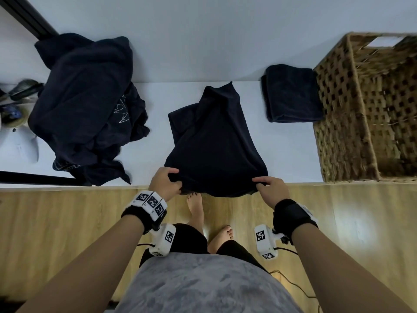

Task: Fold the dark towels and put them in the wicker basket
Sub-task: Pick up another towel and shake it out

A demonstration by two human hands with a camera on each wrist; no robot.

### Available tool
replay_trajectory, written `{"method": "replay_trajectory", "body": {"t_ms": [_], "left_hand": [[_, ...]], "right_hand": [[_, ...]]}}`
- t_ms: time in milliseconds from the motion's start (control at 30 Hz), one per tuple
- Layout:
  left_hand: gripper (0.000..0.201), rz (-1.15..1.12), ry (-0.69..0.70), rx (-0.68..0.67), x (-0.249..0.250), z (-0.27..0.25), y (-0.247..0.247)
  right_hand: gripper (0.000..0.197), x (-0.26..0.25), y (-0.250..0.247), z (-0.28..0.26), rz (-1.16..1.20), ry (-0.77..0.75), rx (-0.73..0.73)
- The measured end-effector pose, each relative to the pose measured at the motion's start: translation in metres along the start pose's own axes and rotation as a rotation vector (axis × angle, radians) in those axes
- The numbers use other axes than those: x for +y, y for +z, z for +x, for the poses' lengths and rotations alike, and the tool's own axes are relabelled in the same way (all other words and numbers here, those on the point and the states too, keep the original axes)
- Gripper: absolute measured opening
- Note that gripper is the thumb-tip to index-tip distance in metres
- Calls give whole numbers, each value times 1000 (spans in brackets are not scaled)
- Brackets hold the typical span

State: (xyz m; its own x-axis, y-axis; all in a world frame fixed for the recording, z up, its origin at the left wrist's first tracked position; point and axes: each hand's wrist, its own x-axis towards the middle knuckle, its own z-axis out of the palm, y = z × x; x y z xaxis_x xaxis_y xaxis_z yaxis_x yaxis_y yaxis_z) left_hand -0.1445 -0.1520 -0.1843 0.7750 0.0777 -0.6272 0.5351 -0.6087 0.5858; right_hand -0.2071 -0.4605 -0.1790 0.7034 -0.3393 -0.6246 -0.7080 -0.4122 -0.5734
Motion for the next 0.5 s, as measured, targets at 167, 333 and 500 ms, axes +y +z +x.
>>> {"method": "replay_trajectory", "body": {"t_ms": [167, 333, 500], "left_hand": [[25, -36, -21, 240, 0, 19, -22], [36, 199, 3, 42, 0, 37, -25], [34, 249, -60, 20, 5, 46, -20]], "right_hand": [[29, -8, -4, 8, -5, -31, 74], [35, -24, 1, 20, -354, 11, -49], [35, -62, 22, 32, -465, -182, 86]]}}
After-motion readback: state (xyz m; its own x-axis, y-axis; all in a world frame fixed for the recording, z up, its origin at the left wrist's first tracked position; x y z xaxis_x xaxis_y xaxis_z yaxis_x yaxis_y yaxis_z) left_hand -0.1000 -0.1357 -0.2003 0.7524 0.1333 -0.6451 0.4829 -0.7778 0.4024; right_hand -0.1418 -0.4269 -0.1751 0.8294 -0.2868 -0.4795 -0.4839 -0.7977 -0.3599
